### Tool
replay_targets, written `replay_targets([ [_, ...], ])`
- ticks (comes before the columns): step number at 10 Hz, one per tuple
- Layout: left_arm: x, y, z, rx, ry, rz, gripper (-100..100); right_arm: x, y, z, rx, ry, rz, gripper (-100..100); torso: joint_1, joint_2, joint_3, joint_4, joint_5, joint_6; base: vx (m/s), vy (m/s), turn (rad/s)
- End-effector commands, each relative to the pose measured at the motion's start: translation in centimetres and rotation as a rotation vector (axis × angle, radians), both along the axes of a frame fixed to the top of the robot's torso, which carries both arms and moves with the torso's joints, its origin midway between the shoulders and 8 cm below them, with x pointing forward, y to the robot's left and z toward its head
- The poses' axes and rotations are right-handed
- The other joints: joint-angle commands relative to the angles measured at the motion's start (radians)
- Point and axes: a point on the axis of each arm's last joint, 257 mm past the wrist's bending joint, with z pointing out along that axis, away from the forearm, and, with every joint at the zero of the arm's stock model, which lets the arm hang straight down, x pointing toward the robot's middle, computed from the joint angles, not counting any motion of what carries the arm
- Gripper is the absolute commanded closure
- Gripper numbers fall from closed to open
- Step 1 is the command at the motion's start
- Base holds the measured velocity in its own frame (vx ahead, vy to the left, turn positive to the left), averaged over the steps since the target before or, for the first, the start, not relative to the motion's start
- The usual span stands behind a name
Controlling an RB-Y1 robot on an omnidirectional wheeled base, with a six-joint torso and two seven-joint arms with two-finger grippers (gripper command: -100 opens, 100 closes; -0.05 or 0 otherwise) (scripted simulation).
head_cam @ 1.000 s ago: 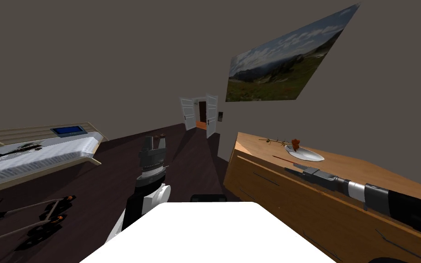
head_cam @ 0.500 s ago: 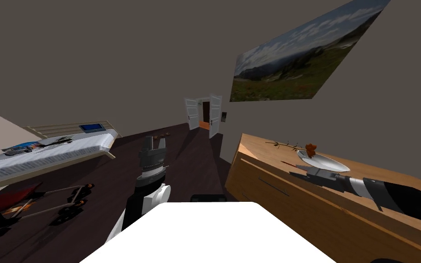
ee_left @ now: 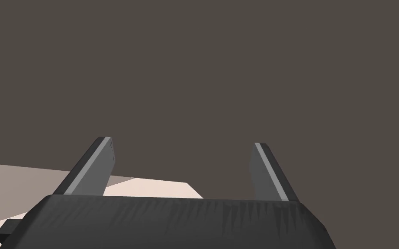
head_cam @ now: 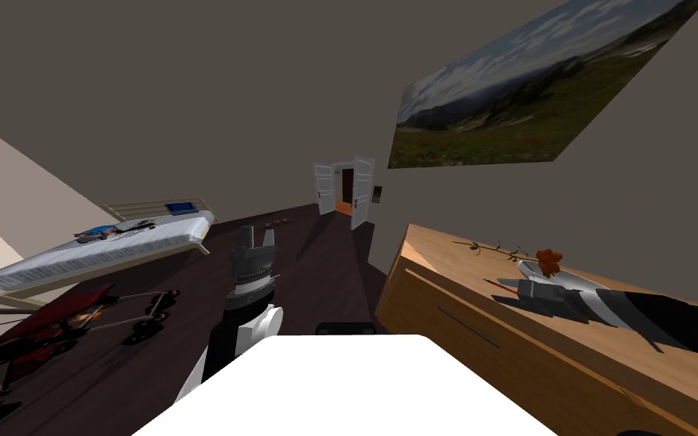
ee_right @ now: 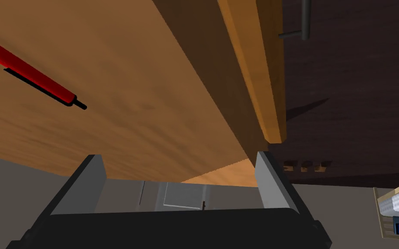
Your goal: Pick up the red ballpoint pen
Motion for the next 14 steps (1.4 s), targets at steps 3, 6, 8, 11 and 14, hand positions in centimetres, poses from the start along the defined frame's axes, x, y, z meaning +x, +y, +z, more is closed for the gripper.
replay_targets([
  [3, 0.0, 0.0, 0.0, 0.000, 0.000, 0.000, 0, -2.7, -1.9, -0.9, -0.095, 0.179, 0.073, -100, 0.000, -0.001, 0.000, 0.000, 0.000, 0.000, 0.040, -0.033, 0.140],
  [6, 0.0, 0.0, 0.0, 0.000, 0.000, 0.000, 0, -3.2, -2.5, -0.9, -0.141, 0.255, 0.115, -100, -0.001, -0.001, 0.000, 0.000, 0.000, 0.000, 0.037, -0.035, 0.070],
  [8, 0.0, 0.0, 0.0, 0.000, 0.000, 0.000, 0, -5.3, -3.8, -1.2, -0.194, 0.377, 0.158, -100, 0.000, 0.000, 0.000, 0.000, 0.000, 0.001, 0.034, -0.035, 0.122],
  [11, 0.0, 0.0, 0.0, 0.000, 0.000, 0.000, 0, -6.9, -4.7, -1.3, -0.233, 0.474, 0.194, -100, 0.000, 0.000, 0.000, 0.000, 0.000, 0.001, 0.035, -0.036, 0.067],
  [14, 0.0, 0.0, 0.0, 0.000, 0.000, 0.000, 0, -7.6, -5.1, -1.2, -0.248, 0.514, 0.208, -100, 0.000, 0.000, 0.000, 0.000, 0.000, 0.001, 0.026, -0.029, 0.042],
])
